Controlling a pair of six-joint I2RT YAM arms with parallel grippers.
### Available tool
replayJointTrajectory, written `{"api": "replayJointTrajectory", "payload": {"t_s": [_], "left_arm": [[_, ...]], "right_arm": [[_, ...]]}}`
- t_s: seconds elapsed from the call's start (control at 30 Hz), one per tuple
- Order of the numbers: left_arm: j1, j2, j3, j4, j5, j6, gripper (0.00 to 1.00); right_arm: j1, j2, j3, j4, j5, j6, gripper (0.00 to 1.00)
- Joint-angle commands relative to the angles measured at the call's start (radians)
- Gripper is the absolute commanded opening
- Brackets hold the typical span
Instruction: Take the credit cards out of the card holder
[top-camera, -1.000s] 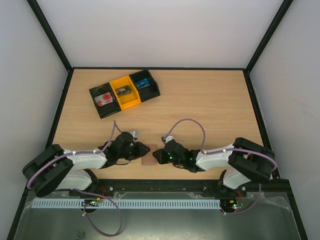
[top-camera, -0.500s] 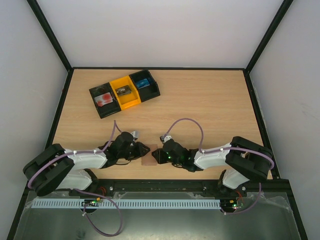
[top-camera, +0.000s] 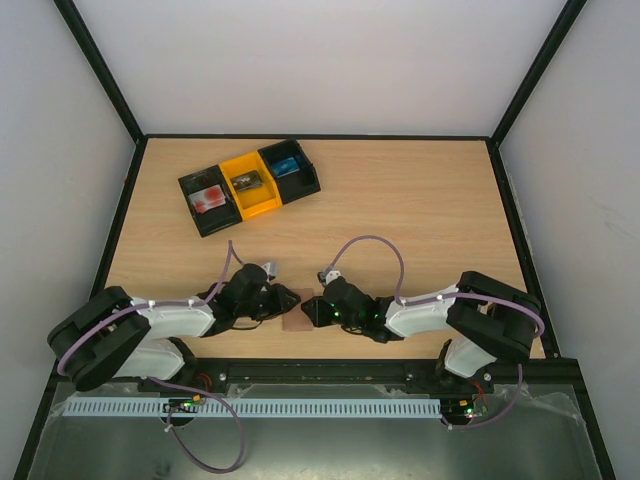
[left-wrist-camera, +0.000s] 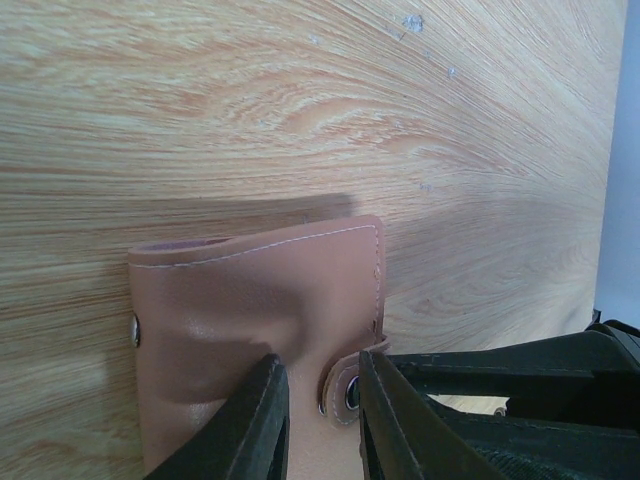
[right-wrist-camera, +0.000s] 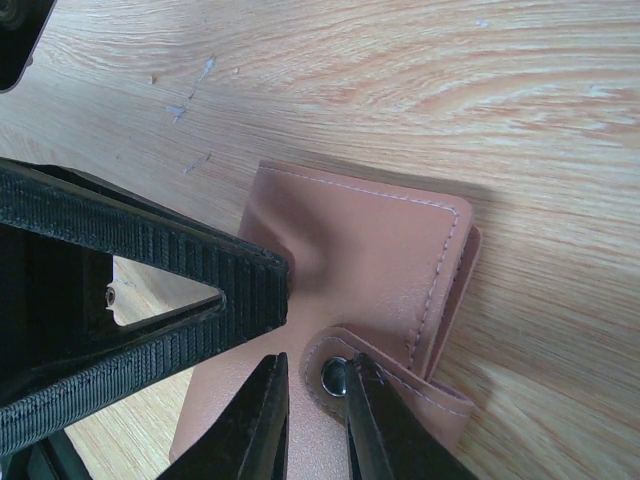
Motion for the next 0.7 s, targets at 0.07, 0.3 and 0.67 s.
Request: {"api": "replayJointTrajectory", "payload": {"t_s": [0.07,0.3,0.67], "left_arm": [[-0.005,0.016,-0.018,0.016,0.007,-0.001,0.24],[-0.004,-0.012,-0.006,-0.011,0.009,-0.007,0.23],[0.008,-0.168,0.036,-0.214,-0.090,0.047,0.24]], "right_arm": [[0.004,0.028,0.020,0.032,-0.029,-0.022,0.17],[0.004,-0.063,-0.006,-0.009,0.026,-0.020,0.17],[0.005,-0.128,-0.029,-0.094,0.096,0.000,0.17]]}}
